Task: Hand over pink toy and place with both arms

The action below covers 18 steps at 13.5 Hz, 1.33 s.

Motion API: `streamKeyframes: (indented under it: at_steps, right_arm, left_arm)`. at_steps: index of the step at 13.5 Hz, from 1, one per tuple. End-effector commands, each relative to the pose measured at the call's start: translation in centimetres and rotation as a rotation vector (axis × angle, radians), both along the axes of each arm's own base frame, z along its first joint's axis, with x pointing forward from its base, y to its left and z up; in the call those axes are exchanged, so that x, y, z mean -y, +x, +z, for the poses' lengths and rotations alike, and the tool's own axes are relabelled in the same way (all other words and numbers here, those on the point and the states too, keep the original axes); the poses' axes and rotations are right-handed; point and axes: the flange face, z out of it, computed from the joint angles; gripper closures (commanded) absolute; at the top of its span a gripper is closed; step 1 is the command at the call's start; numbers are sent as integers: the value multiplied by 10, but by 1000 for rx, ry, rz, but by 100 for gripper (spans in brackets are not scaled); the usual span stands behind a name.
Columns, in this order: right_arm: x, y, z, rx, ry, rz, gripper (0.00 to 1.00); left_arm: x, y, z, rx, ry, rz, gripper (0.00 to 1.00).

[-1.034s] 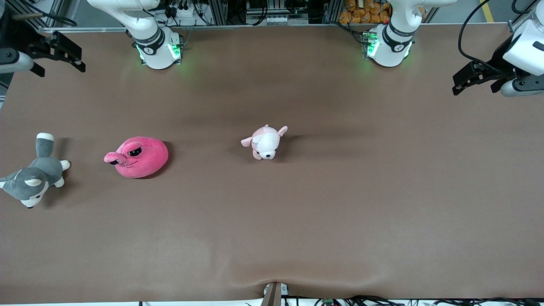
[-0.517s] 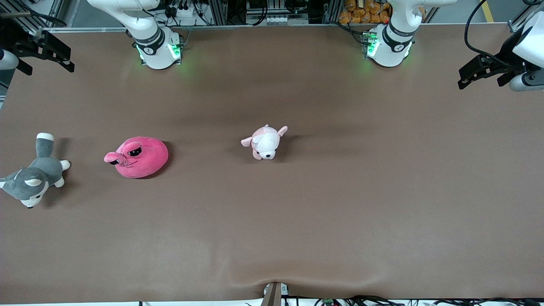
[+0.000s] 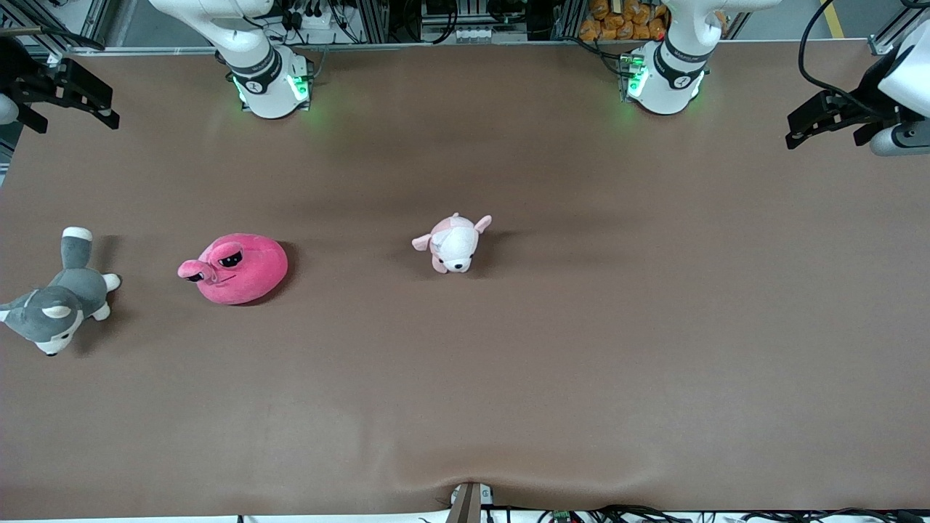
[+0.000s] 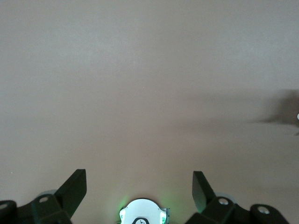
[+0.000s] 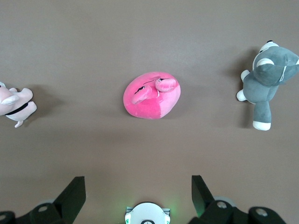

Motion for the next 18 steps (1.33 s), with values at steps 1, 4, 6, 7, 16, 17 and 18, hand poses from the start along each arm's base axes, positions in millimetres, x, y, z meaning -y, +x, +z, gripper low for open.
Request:
streamKeyframes:
  at_steps: [1, 4, 6, 7, 16, 17, 18]
  right_arm:
    - [2, 2, 6, 7, 3, 10, 0]
    - [3, 2, 6, 8, 3, 9, 0]
    - [3, 2, 6, 8, 3, 9, 0]
    - [3, 2, 5, 5, 3, 9, 0]
    - [4, 3, 4, 4, 2, 7, 0]
    - [4, 3, 4, 4, 2, 7, 0]
    - [4, 3, 5, 5, 2, 7, 0]
  left_arm:
    - [-15, -2, 8, -17, 15, -18, 0]
    - [-15, -3, 12, -13, 13, -4, 0]
    - [-15, -4, 12, -13, 7, 0, 0]
    - [-16, -3, 13, -12, 7, 5, 0]
    - [-14, -5, 15, -17, 1, 99, 0]
    - [-13, -5, 14, -19, 1, 95, 0]
    - [-13, -5, 14, -19, 2, 90, 0]
